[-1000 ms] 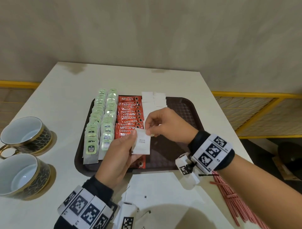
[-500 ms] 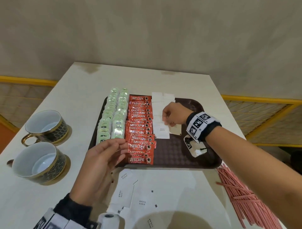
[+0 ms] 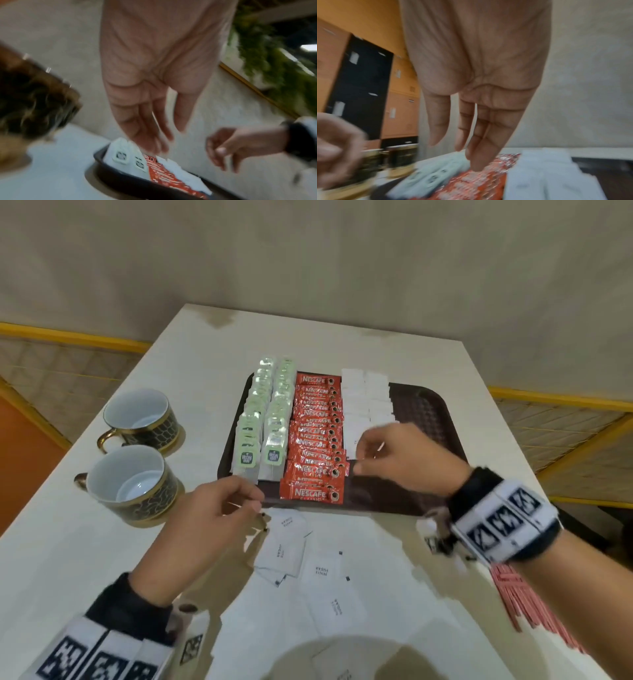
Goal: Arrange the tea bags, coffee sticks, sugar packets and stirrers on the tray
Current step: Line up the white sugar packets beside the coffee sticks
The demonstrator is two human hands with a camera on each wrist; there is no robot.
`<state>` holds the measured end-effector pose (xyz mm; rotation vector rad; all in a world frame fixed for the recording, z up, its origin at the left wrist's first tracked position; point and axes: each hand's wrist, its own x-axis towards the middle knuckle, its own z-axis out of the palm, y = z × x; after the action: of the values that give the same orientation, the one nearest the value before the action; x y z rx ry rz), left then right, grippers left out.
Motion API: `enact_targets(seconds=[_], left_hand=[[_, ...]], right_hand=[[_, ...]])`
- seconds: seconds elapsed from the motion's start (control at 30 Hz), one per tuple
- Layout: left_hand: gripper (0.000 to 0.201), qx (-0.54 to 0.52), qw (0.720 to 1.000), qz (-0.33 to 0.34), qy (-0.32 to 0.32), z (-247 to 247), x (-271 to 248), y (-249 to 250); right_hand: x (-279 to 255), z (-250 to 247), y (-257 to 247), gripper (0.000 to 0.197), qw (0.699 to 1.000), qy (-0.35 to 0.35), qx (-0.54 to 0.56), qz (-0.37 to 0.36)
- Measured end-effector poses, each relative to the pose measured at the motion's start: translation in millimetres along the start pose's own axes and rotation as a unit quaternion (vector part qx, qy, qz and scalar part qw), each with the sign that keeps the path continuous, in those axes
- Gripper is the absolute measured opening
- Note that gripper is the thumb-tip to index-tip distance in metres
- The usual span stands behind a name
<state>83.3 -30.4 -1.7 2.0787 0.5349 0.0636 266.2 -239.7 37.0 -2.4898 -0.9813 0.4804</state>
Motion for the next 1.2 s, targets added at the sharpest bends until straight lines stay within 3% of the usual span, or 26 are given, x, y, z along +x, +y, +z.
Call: enact_targets(seconds=[0.07,0.17,0.23,0.33,0.47,0.57,0.67,0.77,0.93,1.0,1.1,1.2], left_hand=[[0.017,0.164,0.985,0.036,-0.051,-1.0,-6.8,2.4],[0.045,0.285,0.939,0.137,-0.137,13.4,-12.5,0.4],[0.040,0.352,0.899,0.182,-0.184,26.8,-18.5,-4.4],[0.039,0.378,0.881,0.183,-0.219,37.1,-31.8,-13.0],[0.027,0.381,0.879,0.200,-0.206,34.7,-42.2,-11.0],[0.055,0.360,0.890,0.182,-0.212,31.5,-33.9,-6.1],[0.075,0.402,0.867,0.174,-0.238,35.0,-20.5,-5.1],[0.076,0.425,0.854,0.161,-0.253,42.7,-17.1,-5.2],[0.073,0.405,0.877,0.100,-0.240,44.5,-19.6,-4.8],[0.074,0.394,0.882,0.076,-0.246,43.8,-20.0,-3.7],[0.085,0.368,0.888,0.060,-0.270,40.0,-23.9,-3.6],[0.084,0.357,0.890,0.051,-0.279,33.8,-25.1,-5.5]], right_hand=[[-34.0,25.0,-18.3,0.022,0.997,-0.075,-0.003,-0.030],[-72.5,69.5,-35.2,0.050,0.977,-0.192,-0.073,-0.054],[-92.0,93.8,-39.6,0.058,0.960,-0.230,-0.143,-0.075],[-111.9,106.3,-35.3,0.066,0.956,-0.218,-0.181,-0.079],[-130.8,92.1,-31.4,0.077,0.971,-0.205,-0.115,-0.041],[-145.6,89.0,-31.7,0.101,0.977,-0.194,-0.093,-0.017],[-151.8,101.3,-37.0,0.119,0.968,-0.214,-0.128,-0.009],[-146.8,116.8,-43.0,0.110,0.965,-0.204,-0.164,0.001],[-141.6,121.7,-42.8,0.055,0.983,-0.132,-0.124,0.021],[-141.7,121.3,-39.8,0.058,0.987,-0.128,-0.098,0.022],[-143.3,117.4,-32.5,0.077,0.993,-0.110,-0.009,0.042],[-140.9,112.6,-23.5,0.079,0.994,-0.089,0.021,0.059]])
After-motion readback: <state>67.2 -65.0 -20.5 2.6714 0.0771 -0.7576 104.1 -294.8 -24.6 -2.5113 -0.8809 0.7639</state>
